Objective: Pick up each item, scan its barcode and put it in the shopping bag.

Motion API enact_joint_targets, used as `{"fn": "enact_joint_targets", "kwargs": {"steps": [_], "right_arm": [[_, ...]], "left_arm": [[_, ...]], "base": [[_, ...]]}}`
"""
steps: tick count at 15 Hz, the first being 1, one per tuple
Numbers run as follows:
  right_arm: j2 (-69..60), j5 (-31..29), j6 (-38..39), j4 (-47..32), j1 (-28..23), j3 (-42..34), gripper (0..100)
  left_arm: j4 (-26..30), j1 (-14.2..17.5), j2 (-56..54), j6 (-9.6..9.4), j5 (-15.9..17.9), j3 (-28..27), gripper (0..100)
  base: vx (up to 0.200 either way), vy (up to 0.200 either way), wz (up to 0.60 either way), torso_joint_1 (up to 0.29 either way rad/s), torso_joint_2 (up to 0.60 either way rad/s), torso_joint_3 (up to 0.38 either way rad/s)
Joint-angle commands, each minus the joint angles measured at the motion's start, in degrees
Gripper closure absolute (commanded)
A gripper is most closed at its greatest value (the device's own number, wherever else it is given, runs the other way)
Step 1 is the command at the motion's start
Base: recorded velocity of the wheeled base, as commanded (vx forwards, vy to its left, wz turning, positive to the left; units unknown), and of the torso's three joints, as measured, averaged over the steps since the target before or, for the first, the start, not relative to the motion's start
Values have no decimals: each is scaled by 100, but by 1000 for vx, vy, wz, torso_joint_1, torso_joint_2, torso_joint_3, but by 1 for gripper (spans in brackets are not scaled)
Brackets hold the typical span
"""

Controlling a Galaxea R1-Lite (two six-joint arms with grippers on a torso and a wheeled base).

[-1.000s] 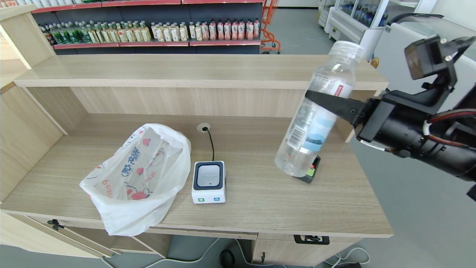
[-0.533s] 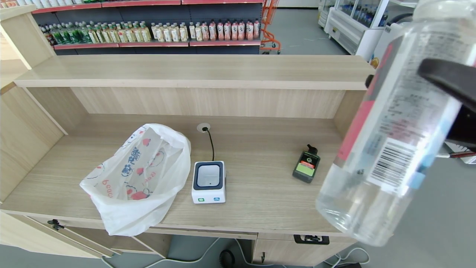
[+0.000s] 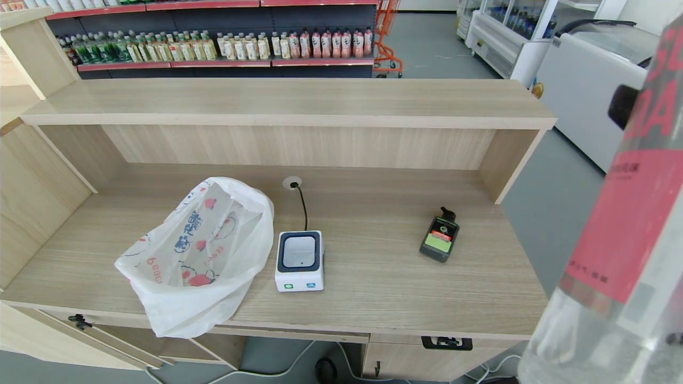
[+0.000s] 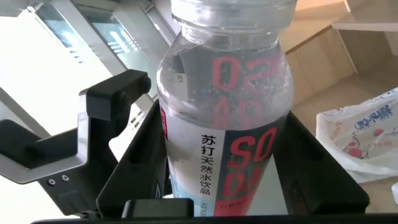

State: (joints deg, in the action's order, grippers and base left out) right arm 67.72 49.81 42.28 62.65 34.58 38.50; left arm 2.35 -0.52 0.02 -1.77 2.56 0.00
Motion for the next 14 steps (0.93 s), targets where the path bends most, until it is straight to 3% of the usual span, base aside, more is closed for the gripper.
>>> {"fn": "enact_joint_targets", "kwargs": {"steps": [1, 14], "right_arm": [[-22, 46, 61, 11, 48, -79, 100], [-391, 55, 272, 2, 92, -352, 100]], "left_arm": [[2, 0, 6, 1, -1, 0, 0], [2, 0, 6, 1, -1, 0, 0]], "base": [[0, 0, 0, 0, 0, 0], [0, 0, 0, 0, 0, 0]]}}
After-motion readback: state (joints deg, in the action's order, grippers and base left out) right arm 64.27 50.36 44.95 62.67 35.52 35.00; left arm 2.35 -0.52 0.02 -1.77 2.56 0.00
